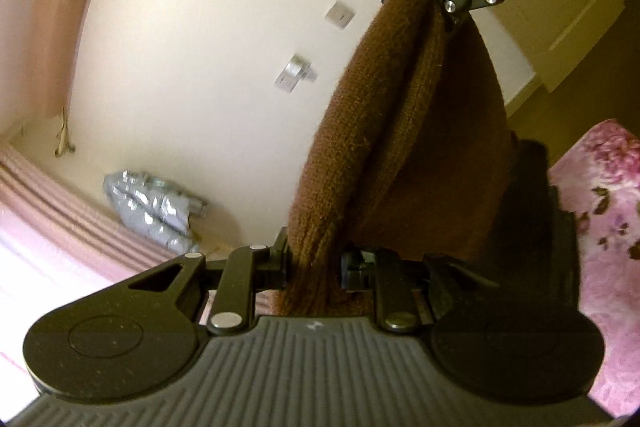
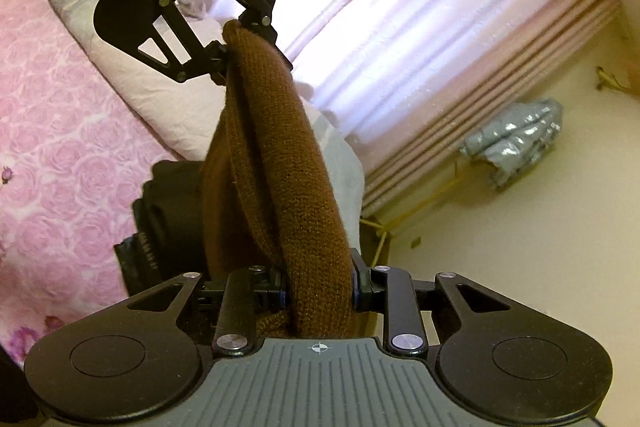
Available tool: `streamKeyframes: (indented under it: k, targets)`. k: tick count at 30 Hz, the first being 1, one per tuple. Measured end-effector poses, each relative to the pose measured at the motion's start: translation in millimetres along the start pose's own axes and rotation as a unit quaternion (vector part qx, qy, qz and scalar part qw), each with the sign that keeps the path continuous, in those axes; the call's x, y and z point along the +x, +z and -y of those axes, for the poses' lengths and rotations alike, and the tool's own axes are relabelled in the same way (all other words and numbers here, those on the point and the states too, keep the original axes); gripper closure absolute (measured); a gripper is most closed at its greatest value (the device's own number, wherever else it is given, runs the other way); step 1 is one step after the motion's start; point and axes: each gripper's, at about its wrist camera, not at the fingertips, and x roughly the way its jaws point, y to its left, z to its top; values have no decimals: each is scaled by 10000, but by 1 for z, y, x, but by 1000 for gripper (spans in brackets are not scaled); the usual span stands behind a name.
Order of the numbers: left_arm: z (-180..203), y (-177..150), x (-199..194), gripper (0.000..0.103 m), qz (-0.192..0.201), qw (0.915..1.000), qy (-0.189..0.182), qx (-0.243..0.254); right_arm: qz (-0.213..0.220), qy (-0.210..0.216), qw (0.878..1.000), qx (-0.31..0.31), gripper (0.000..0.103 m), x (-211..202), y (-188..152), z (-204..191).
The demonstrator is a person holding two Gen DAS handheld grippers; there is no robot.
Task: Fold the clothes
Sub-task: 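Carry the folded cardigan with both tools toward the stack of dark clothes, then lower the folded cardigan onto the top of the clothes stack with both tools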
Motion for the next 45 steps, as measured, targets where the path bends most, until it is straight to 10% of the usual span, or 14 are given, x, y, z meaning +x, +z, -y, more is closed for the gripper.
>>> streamKeyframes:
  k: [10,18,34,39,45]
  targets:
    - [-27,-6,77,84,-736,9910,1117,68,800,-459,9929,-745,77,80,-4,71]
    - [139,-75,119,83,-1716,9827,-478,497,426,665,9902,-1148,77,167,-105,-39]
    - [126,-57,84,84,-1409,9900,16,24,306,633,9957,-597,76,151,-109,-47]
    - [160,-69,88,82,-1584,9864,-410,187,127,627,9939,-897,76,160,-112,-71]
    - [182,-64,88,81,-1605,9863,-71,368,25,250,9955,-915,76,165,-109,-91]
